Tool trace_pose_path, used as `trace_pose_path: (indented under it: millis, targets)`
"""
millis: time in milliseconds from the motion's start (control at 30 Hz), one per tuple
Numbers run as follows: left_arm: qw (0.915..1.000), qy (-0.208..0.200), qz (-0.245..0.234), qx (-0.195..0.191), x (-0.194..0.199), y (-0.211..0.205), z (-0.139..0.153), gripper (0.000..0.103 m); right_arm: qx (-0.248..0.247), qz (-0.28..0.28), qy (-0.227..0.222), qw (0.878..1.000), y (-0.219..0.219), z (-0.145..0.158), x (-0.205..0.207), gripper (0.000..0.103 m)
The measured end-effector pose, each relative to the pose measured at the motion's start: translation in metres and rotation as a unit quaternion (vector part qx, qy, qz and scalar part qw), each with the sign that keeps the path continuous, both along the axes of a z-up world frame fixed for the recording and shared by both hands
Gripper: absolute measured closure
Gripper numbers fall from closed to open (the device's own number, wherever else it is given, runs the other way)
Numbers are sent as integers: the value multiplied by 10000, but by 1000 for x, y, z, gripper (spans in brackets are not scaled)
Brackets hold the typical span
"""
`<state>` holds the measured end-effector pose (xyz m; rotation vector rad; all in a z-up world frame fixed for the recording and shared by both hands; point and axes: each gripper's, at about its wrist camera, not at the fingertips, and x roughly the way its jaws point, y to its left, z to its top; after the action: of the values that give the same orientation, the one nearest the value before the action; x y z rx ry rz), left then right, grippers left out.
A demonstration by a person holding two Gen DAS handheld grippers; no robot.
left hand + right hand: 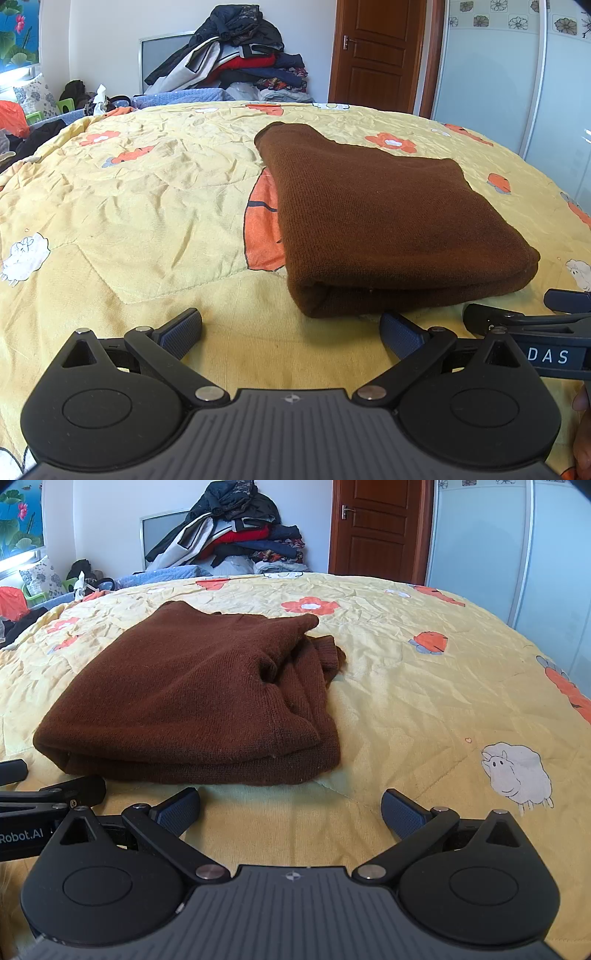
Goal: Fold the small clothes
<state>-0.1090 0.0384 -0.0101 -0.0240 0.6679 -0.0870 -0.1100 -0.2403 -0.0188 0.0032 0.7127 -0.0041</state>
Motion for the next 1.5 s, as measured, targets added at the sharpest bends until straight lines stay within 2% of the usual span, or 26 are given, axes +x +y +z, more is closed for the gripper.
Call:
trace_pose_path:
  millis: [767, 1067, 1500]
  targets:
    - [10000, 21, -1, -25, 1, 2, 1, 0, 0, -1, -4, 10000, 0, 0, 0, 0]
    - [9998, 105, -64, 140, 3, 0, 1, 0, 2, -51, -10, 10000, -1, 0, 0, 0]
    - [9998, 95, -48, 164, 3, 0, 0, 0, 3, -57, -12, 10000, -1, 0, 0, 0]
